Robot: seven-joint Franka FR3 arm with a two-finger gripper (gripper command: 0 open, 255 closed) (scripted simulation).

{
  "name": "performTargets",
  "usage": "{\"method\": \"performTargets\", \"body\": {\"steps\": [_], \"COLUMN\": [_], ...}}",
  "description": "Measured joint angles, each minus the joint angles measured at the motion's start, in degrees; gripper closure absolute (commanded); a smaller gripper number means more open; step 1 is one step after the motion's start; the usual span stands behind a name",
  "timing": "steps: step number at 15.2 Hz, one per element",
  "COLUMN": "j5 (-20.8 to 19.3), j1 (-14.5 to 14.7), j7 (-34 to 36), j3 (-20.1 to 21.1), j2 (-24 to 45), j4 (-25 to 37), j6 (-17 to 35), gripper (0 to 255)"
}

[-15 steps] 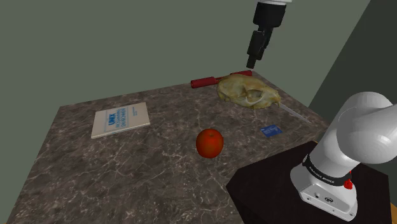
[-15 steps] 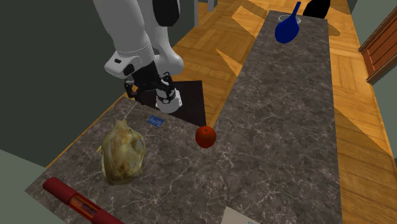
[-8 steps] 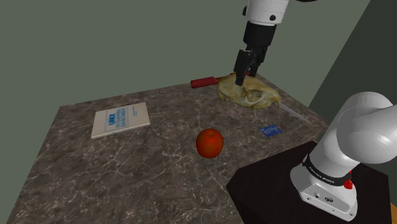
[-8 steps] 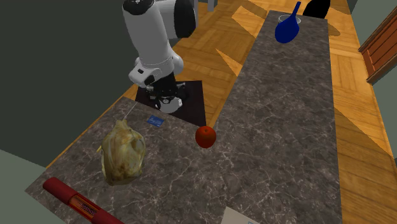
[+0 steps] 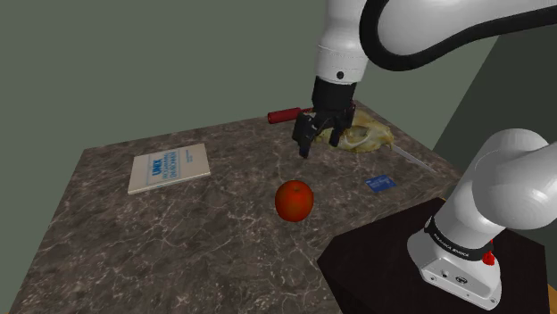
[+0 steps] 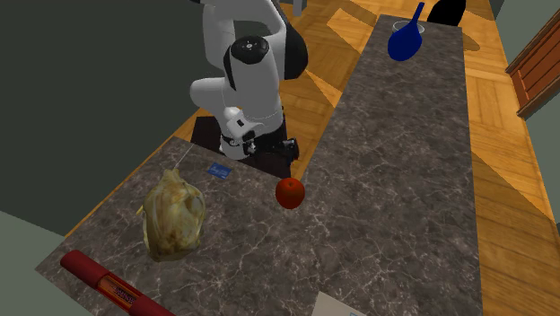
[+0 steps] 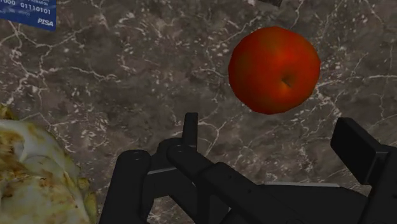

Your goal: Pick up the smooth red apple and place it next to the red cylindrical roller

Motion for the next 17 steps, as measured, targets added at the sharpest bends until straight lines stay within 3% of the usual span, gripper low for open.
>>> {"method": "performTargets", "body": {"steps": [5,12,17], "j5": [3.77,5.03,5.12], "j1": [-0.51,-0.54,-0.56], "j7": [10.98,12.13,12.1], "j3": [7.04,9.63,9.84], "j2": [5.4,8.91,9.31], "j4": [-0.35,-3.15,-3.47], "j6": [7.09,13.65,14.39], "gripper": [0,0,0]}}
